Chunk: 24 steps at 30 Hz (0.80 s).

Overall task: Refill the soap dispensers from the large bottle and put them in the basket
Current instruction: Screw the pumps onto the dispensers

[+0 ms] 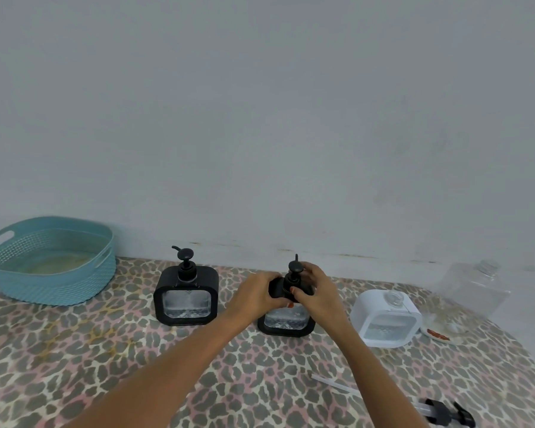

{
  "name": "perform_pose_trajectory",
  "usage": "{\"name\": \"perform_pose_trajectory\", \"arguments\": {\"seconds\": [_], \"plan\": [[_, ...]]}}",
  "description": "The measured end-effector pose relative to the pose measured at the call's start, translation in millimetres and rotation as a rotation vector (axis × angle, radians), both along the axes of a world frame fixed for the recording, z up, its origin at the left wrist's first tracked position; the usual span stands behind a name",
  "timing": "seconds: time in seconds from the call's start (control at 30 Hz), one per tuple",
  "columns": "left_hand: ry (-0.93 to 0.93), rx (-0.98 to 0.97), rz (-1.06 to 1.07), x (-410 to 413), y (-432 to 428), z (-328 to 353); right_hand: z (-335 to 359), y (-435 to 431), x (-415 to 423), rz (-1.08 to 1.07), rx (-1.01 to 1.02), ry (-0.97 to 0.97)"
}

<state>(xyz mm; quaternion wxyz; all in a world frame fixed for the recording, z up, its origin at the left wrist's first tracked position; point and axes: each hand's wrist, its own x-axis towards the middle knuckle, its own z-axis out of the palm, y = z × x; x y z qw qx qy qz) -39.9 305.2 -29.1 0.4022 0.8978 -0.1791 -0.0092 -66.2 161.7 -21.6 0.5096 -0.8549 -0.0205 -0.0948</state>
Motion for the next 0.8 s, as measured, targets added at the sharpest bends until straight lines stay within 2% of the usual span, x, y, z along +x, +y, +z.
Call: {"name": "perform_pose_trajectory", "arguments": {"seconds": [0.2, 0.47, 0.63, 0.8], "plan": [[0.009, -0.013, 0.007, -1, 0, 0, -4, 10, 4, -0.125, -0.074, -0.035], [0.007, -0.007, 0.012, 1, 0, -2, 0, 1, 0, 0.018, -0.068, 0.051], [0.006, -0.012, 0.010, 1, 1, -3, -7, 3, 3, -0.101, -0.046, 0.022], [-0.001, -0.013, 0.008, 1, 1, -2, -10, 11, 6, -0.124, -0.167, -0.010]]}}
